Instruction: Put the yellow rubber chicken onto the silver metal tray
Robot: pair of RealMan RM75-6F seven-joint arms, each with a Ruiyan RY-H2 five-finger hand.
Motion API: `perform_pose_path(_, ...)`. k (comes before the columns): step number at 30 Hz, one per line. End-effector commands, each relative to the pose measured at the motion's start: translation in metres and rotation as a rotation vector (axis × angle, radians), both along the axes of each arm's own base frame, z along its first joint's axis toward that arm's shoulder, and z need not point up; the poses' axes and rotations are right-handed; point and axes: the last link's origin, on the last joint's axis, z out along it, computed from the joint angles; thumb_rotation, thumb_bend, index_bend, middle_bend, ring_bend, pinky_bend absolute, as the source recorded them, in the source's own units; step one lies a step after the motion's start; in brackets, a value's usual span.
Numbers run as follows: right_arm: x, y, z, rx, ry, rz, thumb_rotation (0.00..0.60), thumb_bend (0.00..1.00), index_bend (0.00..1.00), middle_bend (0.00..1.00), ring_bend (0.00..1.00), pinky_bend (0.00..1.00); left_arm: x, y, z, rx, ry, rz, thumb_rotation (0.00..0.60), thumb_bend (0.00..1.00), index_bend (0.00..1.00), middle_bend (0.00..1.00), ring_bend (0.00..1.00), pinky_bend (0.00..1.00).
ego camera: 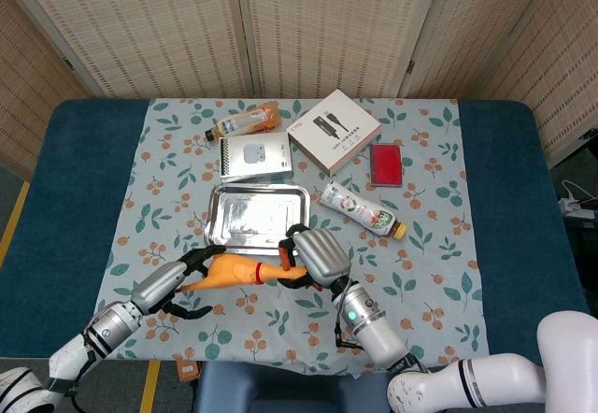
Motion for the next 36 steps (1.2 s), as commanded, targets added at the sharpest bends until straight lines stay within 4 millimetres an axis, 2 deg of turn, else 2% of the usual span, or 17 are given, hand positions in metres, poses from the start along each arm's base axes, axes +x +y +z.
perform_pose_path(1, -0.008, -0.007, 0.007, -0.004, -0.02, -0.028, 0.6, 0.35, 0.93, 0.66, 0.79, 1.0, -0.017, 0.022, 0.013, 0.12, 0.051, 0.069, 0.6, 0.28, 0.0, 0.0, 0.0, 0.0)
perform_pose_path(7, -0.018, -0.023, 0.012, -0.028, -0.031, -0.062, 0.6, 0.35, 0.93, 0.66, 0.79, 1.0, -0.041, 0.04, 0.025, 0.246, 0.128, 0.117, 0.6, 0.29, 0.0, 0.0, 0.0, 0.0)
perform_pose_path(11, -0.021, -0.031, 0.005, -0.049, -0.019, -0.068, 0.6, 0.35, 0.93, 0.66, 0.79, 1.0, -0.051, 0.042, 0.034, 0.327, 0.167, 0.121, 0.6, 0.29, 0.0, 0.0, 0.0, 0.0)
perform_pose_path(18, -0.028, -0.046, -0.035, -0.091, -0.033, -0.112, 0.6, 0.35, 0.93, 0.67, 0.79, 1.0, -0.054, 0.026, 0.051, 0.384, 0.173, 0.067, 0.6, 0.3, 0.0, 0.0, 0.0, 0.0)
perform_pose_path(25, -0.034, -0.058, -0.077, -0.112, -0.121, -0.175, 0.6, 0.35, 0.93, 0.66, 0.79, 1.0, -0.059, 0.018, 0.051, 0.343, 0.199, 0.061, 0.6, 0.3, 0.0, 0.0, 0.0, 0.0)
perform_pose_path(30, -0.041, -0.063, -0.096, -0.163, -0.105, -0.159, 0.6, 0.35, 0.93, 0.66, 0.78, 1.0, -0.062, 0.022, 0.05, 0.318, 0.193, 0.07, 0.6, 0.3, 0.0, 0.0, 0.0, 0.0)
perform_pose_path(36, -0.049, -0.067, -0.106, -0.18, -0.142, -0.169, 0.6, 0.34, 0.9, 0.66, 0.74, 1.0, -0.062, 0.024, 0.044, 0.284, 0.178, 0.09, 0.6, 0.31, 0.0, 0.0, 0.0, 0.0)
